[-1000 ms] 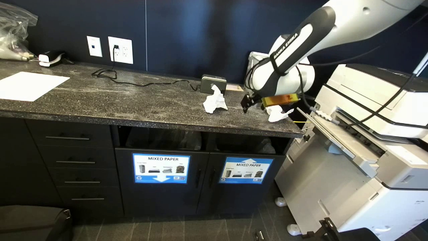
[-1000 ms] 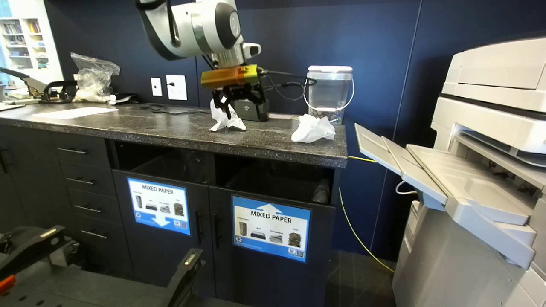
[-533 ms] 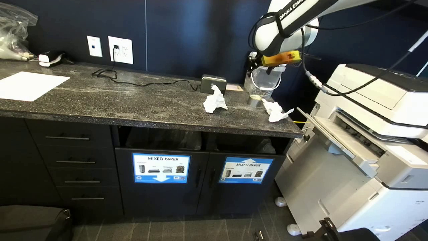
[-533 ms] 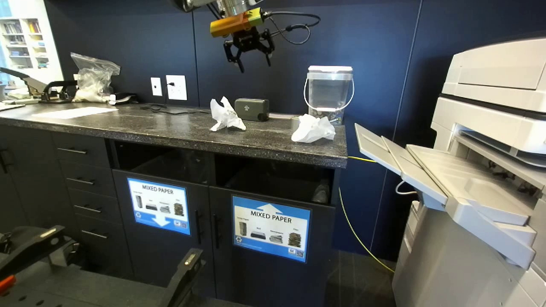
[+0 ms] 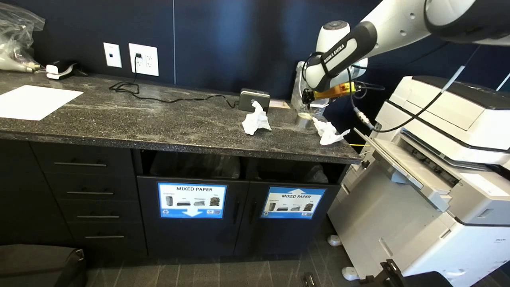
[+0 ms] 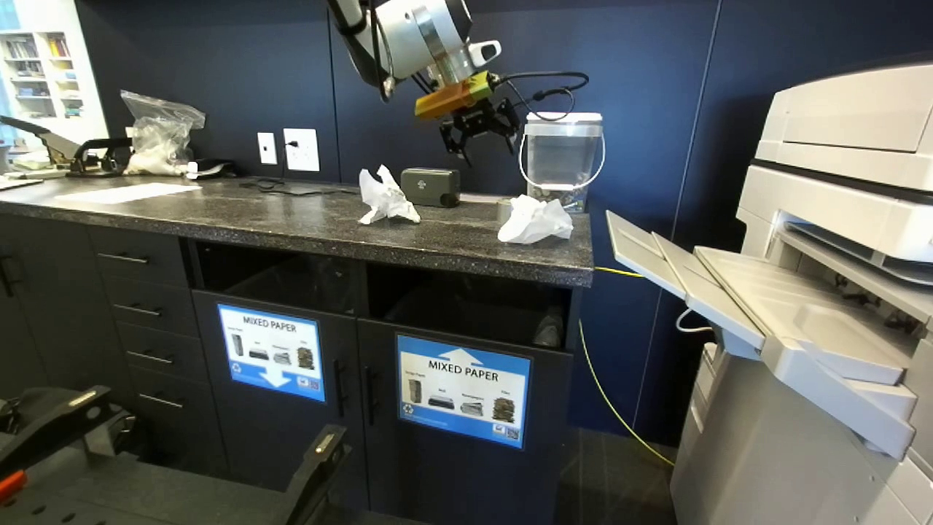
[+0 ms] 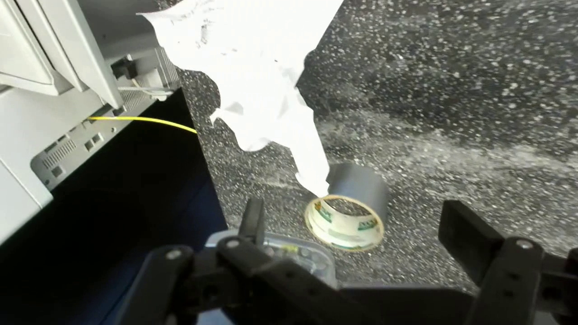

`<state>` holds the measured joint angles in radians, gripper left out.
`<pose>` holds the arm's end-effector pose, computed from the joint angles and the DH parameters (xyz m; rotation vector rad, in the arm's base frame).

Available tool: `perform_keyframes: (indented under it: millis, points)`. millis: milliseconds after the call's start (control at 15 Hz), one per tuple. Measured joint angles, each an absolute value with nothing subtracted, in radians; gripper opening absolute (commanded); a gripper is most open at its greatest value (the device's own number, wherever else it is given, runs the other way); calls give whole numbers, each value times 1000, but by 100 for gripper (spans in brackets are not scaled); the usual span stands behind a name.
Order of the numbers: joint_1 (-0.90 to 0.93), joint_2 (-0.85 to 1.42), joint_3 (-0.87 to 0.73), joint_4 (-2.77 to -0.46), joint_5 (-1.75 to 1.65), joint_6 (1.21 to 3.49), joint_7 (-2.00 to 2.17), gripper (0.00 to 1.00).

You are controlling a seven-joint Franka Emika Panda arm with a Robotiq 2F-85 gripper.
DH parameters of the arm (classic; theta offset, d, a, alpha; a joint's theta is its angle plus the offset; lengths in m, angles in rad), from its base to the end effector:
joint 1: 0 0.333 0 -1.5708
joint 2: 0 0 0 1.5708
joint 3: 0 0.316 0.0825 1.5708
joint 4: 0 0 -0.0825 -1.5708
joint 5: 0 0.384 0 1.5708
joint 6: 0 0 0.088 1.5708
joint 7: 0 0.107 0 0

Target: Put the tissues inside the rubbish bin.

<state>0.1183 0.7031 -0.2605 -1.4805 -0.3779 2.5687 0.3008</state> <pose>0.7480 -0.0592 0.3123 2.6964 -0.0928 0.5793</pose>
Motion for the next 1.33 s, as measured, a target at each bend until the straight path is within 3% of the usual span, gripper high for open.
perform_keyframes:
  millis: [400,800,1333]
  points:
    - [12,850,-238,-1254,-274,2408,263,100]
    - [-115,900,-119,-1071,-82,2071,133,100]
    - [-158,1009,-74,-927,-25,2042,93,100]
